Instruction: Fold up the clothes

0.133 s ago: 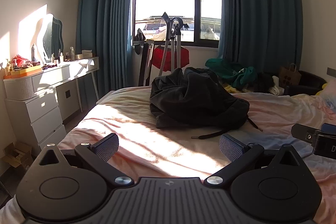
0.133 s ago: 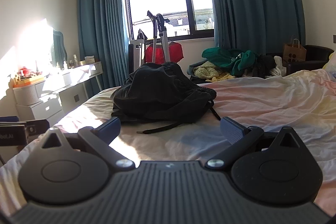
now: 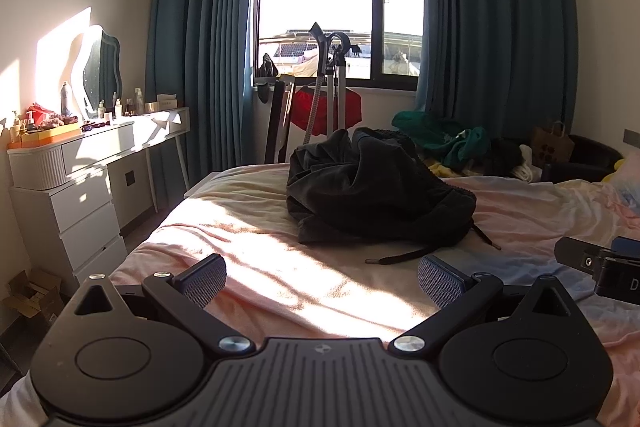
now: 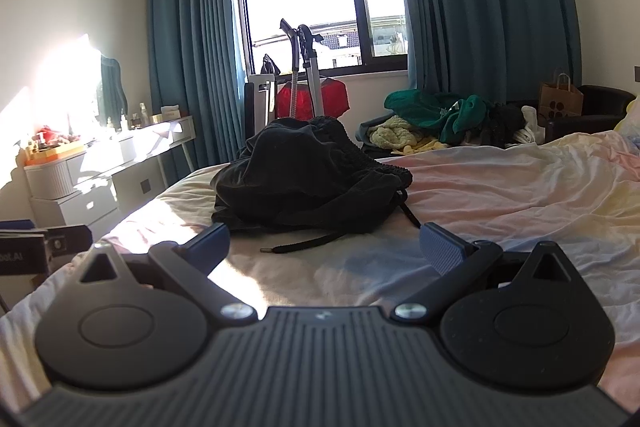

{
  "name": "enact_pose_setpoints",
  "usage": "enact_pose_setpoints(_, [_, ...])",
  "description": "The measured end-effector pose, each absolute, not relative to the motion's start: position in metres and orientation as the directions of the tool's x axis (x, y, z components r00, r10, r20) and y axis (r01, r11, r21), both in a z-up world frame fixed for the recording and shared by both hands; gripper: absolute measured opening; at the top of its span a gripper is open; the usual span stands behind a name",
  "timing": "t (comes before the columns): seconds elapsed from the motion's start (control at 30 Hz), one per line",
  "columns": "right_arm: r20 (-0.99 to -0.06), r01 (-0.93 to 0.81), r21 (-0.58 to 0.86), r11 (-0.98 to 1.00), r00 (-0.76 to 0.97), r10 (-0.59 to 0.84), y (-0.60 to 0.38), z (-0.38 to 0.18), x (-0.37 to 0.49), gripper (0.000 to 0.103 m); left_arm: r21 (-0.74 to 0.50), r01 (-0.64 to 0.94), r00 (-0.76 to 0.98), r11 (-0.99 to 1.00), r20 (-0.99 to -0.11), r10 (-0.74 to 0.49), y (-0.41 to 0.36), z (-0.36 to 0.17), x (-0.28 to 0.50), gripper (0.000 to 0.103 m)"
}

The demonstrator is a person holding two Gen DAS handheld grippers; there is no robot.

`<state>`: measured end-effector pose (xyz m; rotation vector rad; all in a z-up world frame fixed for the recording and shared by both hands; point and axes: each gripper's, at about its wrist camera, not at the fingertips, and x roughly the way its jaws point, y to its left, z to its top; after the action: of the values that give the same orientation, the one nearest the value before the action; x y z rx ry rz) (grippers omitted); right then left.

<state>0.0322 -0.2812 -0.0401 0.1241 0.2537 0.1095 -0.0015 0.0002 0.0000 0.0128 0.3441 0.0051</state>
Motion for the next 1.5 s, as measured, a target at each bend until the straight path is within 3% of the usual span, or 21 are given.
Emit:
enact_pose_setpoints(0.33, [-0.257, -0.06, 0.166, 0.984, 0.961, 0.102, -0.285, -0.036, 0.032, 0.103, 0.013, -0.007, 0.945, 1.0, -0.326, 0.01, 0.007, -0.021, -0.004, 0.103])
enact_pose_setpoints(0.73, [-0.21, -0.004, 0.081, 0.997, 0.978, 0.021, -0.26, -0.035, 0.022, 0.103, 0.029, -0.01, 0.943, 1.0, -0.332, 0.019, 0.004, -0.018, 0.0, 0.103])
enact_pose_setpoints(1.13, [-0.198, -0.064, 0.045, 0.997, 0.977, 0.072, -0.245, -0.039, 0.018, 0.103, 0.038, -0.003, 0.952, 0.999, -0.307, 0.015, 0.004, -0.012, -0.006, 0.103])
enact_pose_setpoints(1.5, [-0.165, -0.132, 0.164, 0.978, 0.973, 0.159, -0.263, -0.043, 0.017, 0.103, 0.053, -0.026, 0.942, 0.998, -0.333, 0.042, -0.002, -0.014, -0.002, 0.103])
